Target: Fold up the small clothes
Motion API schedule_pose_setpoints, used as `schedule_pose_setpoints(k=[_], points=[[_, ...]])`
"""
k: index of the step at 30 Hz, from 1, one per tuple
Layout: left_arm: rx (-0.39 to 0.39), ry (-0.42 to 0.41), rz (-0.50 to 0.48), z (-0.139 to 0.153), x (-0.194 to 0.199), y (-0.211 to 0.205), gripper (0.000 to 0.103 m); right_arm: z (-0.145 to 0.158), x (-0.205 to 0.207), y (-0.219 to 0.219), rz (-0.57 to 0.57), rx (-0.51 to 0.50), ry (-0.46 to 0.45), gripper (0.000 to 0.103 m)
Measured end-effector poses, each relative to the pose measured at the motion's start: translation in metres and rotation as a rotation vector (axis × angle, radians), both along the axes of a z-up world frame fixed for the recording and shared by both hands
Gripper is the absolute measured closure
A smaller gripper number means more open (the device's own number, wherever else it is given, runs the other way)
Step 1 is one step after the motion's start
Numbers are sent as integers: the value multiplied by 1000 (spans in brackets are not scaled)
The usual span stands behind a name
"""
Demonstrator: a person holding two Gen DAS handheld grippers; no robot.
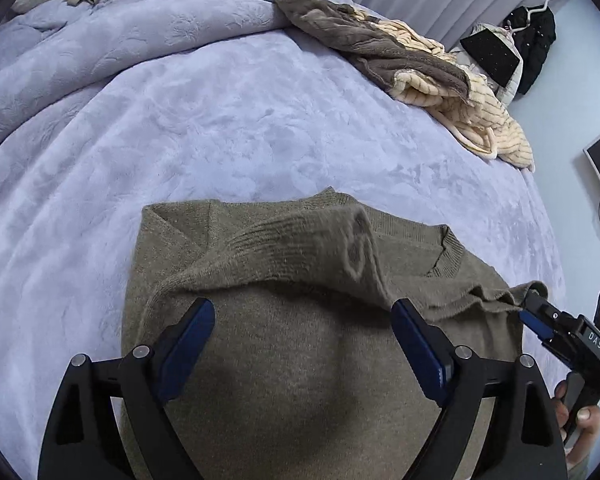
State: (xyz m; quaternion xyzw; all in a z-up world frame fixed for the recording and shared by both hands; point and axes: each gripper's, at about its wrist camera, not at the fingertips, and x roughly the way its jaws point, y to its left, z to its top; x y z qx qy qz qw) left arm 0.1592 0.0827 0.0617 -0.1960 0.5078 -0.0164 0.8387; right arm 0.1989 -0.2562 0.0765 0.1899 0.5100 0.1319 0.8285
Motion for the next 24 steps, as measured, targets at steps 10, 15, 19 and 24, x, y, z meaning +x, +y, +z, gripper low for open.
schedule_pose_setpoints(k=[10,15,19,24], points=[[130,-22,-150,-3,-2,-26,12,11,-17,44,253,-325,-136,39],[122,-1,-167,-13,29,-31,12,-8,3,71,334,-395,-139,39],[140,27,-148,-28,55,-23,12,-27,26,70,307,-440,-109,39],[13,21,-141,-37,64,8,12,-37,44,37,229,-361,-75,39]])
